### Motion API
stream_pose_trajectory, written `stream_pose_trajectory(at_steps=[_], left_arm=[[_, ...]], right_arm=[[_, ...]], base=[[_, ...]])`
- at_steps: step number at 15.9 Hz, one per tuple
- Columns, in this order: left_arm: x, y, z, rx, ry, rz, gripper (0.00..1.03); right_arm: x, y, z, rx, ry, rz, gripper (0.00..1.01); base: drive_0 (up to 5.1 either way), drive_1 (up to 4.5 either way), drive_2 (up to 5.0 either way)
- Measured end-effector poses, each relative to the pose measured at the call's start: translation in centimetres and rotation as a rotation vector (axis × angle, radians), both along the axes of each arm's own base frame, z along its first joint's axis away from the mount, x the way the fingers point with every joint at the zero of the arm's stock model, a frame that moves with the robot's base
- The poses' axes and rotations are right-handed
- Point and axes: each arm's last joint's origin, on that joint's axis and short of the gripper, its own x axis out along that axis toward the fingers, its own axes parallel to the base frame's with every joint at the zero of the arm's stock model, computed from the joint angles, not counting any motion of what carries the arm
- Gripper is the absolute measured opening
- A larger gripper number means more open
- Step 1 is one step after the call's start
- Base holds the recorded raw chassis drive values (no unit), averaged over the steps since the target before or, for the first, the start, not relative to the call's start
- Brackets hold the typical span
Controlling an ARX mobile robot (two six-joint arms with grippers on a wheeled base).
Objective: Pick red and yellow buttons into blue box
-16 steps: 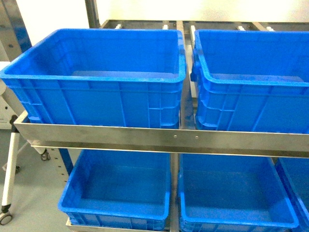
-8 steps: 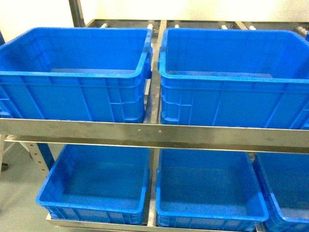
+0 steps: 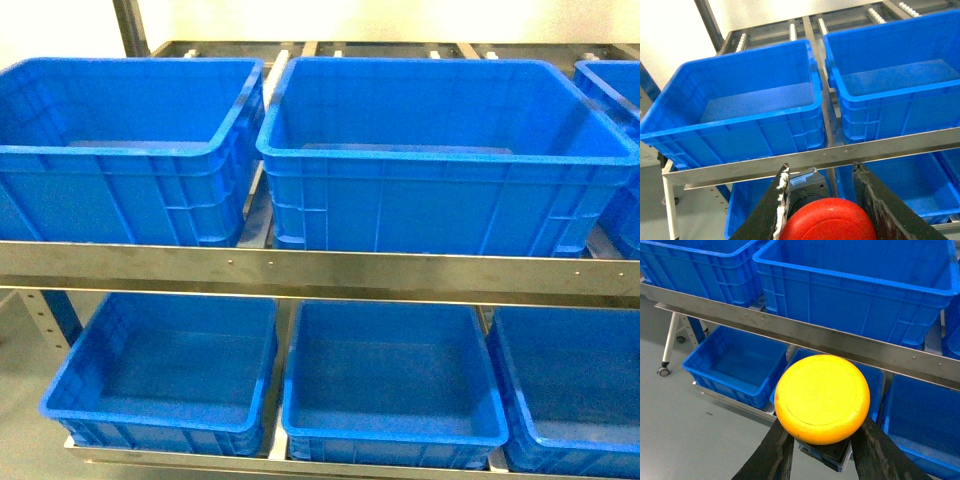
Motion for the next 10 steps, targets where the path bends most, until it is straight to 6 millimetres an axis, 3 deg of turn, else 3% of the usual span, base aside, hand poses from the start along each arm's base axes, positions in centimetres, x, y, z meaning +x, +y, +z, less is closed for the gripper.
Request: stream_pose_trajectory(at_steps=[8, 10], left_arm=[[-0.03, -0.04, 0.0, 0.0, 0.0, -0.003, 0.31], [-0.04, 0.0, 0.03, -0.001, -0.002, 0.001, 0.31]], right_arm=[[0.0, 0.0, 0.0, 0.0, 0.0, 0.0, 0.25], [0.0, 0.0, -0.02, 0.0, 0.002, 0.001, 0.25]], base=[[0.0, 0.0, 0.0], [0.0, 4.06, -4.1]])
